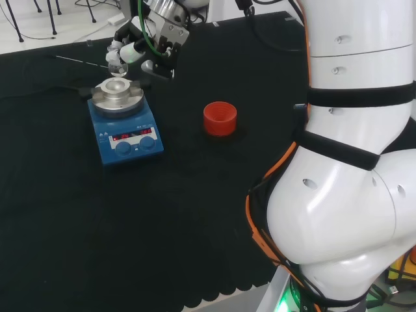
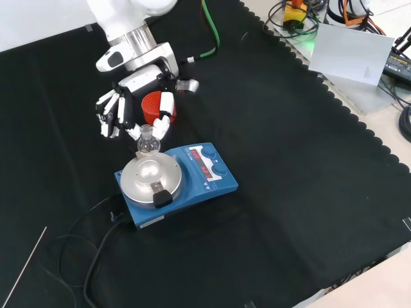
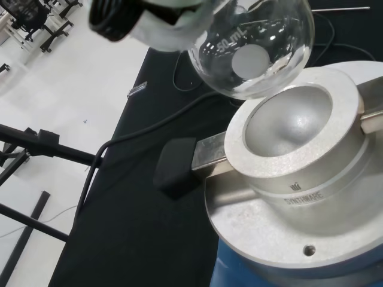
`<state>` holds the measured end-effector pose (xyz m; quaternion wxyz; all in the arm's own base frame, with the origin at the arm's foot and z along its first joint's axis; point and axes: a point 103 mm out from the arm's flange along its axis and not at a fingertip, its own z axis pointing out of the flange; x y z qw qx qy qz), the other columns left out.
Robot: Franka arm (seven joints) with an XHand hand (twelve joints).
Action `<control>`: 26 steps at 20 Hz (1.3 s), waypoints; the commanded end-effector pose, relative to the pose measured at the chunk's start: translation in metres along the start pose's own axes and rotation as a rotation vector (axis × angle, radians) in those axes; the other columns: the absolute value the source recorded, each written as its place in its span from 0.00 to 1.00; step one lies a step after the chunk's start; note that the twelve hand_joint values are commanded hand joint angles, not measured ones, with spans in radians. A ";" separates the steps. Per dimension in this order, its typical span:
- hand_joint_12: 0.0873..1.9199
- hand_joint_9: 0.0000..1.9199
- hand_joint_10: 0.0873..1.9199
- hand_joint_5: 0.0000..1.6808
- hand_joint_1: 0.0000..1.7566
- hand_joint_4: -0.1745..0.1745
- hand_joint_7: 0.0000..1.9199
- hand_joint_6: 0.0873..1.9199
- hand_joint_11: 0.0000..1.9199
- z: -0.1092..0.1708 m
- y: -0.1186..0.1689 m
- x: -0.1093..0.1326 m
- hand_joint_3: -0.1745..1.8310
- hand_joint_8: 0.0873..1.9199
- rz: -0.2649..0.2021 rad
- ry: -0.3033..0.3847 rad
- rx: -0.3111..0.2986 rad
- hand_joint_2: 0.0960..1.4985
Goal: Place the round-bottom flask on the heater.
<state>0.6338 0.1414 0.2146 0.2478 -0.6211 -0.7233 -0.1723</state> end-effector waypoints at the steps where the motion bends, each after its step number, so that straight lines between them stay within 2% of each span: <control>1: 0.68 0.29 0.26 0.66 0.61 0.99 0.22 0.47 0.04 0.007 0.002 0.004 0.41 0.26 -0.006 -0.010 -0.002 0.46; 26: 0.68 0.29 0.26 0.66 0.61 1.00 0.22 0.47 0.05 0.037 0.012 0.000 0.41 0.26 -0.021 -0.021 0.025 0.46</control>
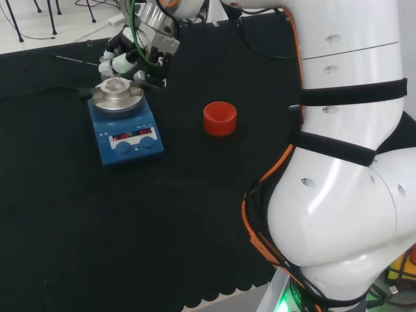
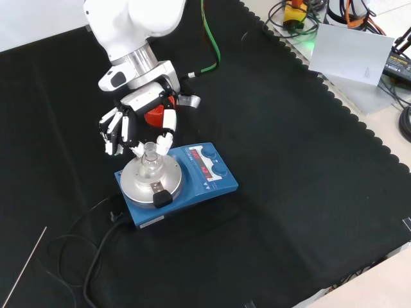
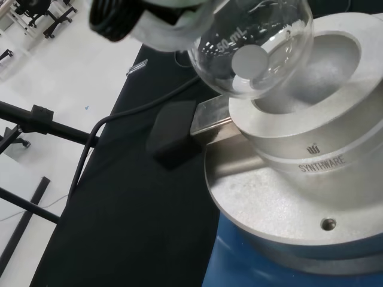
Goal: Place the round-bottom flask on the heater.
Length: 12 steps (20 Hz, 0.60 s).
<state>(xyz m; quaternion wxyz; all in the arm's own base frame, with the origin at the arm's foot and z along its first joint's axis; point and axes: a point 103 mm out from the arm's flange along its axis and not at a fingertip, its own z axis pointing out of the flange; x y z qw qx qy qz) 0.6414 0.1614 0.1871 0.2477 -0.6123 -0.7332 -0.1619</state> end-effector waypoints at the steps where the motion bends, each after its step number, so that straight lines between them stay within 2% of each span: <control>1: 0.68 0.29 0.26 0.66 0.61 1.00 0.22 0.47 0.05 0.010 0.002 0.005 0.41 0.26 -0.001 -0.020 0.007 0.46; 12: 0.68 0.29 0.26 0.66 0.61 1.00 0.22 0.47 0.05 0.011 -0.001 -0.003 0.41 0.26 0.001 -0.042 0.003 0.46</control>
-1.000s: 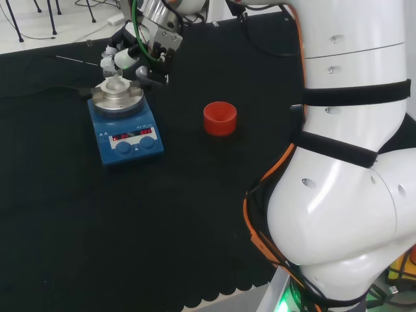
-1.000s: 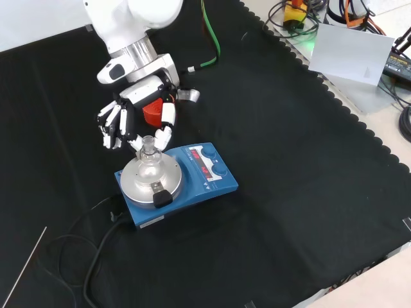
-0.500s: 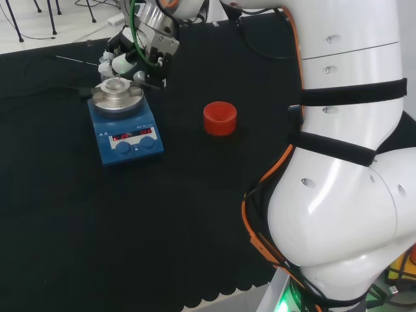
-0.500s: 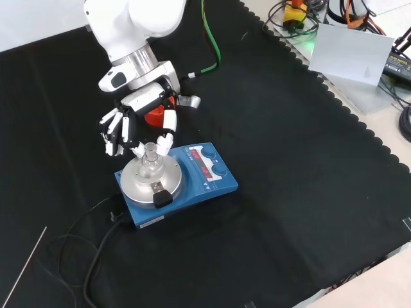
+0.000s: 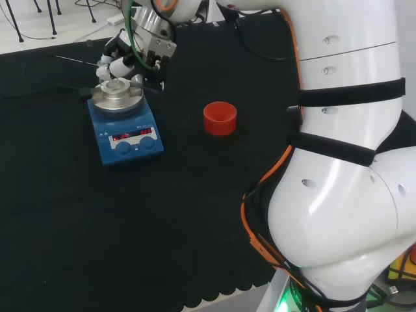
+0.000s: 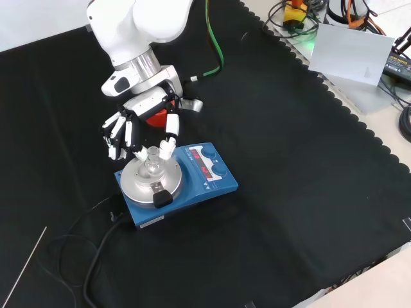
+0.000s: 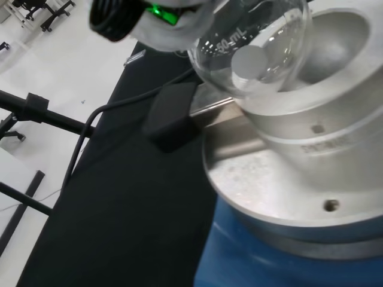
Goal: Place the round-bottom flask on the heater.
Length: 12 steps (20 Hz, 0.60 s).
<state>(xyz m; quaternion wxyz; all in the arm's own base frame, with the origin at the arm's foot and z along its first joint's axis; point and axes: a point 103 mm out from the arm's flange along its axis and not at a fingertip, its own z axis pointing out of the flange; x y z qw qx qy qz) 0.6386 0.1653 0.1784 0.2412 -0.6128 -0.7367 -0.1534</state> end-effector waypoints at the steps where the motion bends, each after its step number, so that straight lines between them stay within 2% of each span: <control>1: 0.68 0.29 0.26 0.66 0.61 1.00 0.22 0.47 0.05 0.001 0.001 -0.002 0.41 0.26 0.003 -0.019 -0.002 0.46; 7: 0.68 0.29 0.26 0.66 0.61 0.99 0.23 0.47 0.05 0.001 0.002 -0.003 0.41 0.26 0.005 -0.020 0.002 0.46; 12: 0.68 0.29 0.26 0.66 0.61 0.99 0.23 0.47 0.05 -0.003 0.005 -0.011 0.41 0.26 0.011 0.009 0.007 0.46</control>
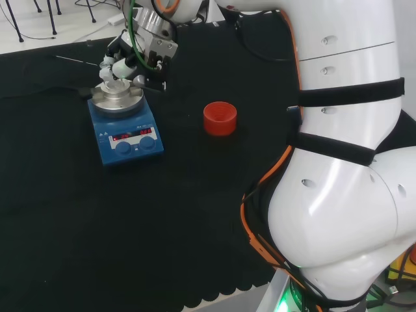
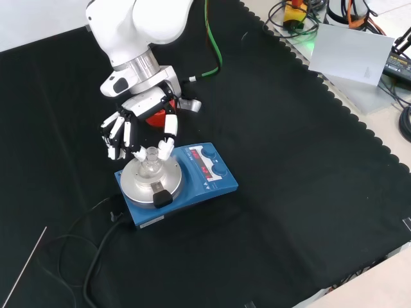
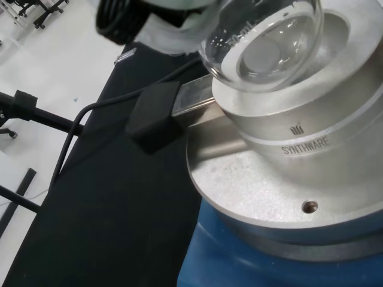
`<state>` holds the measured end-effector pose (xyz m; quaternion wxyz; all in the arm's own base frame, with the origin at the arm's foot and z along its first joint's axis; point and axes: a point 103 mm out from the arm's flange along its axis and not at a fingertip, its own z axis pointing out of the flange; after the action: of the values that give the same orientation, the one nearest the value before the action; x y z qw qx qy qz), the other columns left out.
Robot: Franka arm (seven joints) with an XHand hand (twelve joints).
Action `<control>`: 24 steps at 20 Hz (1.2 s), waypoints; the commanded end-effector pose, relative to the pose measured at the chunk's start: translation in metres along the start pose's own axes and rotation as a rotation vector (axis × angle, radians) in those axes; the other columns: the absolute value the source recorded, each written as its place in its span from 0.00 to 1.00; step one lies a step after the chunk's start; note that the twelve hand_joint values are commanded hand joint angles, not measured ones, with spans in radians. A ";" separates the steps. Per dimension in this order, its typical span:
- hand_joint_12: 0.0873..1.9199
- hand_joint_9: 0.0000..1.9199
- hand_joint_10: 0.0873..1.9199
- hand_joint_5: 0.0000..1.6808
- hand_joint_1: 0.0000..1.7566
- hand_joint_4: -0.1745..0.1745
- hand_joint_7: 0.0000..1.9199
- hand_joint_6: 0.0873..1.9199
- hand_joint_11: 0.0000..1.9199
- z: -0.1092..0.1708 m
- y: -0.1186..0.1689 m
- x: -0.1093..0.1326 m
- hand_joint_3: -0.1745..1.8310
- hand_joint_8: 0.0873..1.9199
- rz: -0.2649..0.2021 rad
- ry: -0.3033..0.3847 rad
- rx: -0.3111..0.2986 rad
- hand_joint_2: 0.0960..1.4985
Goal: Place the round-bottom flask on the heater.
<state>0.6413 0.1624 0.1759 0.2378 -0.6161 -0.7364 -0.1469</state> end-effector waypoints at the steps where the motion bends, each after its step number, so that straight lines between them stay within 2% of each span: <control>1: 0.68 0.29 0.26 0.66 0.61 0.99 0.23 0.47 0.05 -0.004 0.004 -0.009 0.41 0.26 0.001 0.023 0.001 0.46; 7: 0.68 0.29 0.26 0.66 0.61 0.99 0.23 0.47 0.05 -0.002 0.007 -0.008 0.41 0.26 0.001 -0.002 -0.004 0.46; 15: 0.68 0.29 0.26 0.66 0.61 0.99 0.23 0.47 0.05 0.000 0.008 -0.009 0.41 0.26 0.011 0.002 0.003 0.46; 24: 0.68 0.30 0.26 0.66 0.61 0.99 0.23 0.47 0.05 0.009 0.003 -0.020 0.41 0.26 0.029 -0.003 0.019 0.46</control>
<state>0.6463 0.1517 0.1606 0.2435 -0.6229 -0.7303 -0.1395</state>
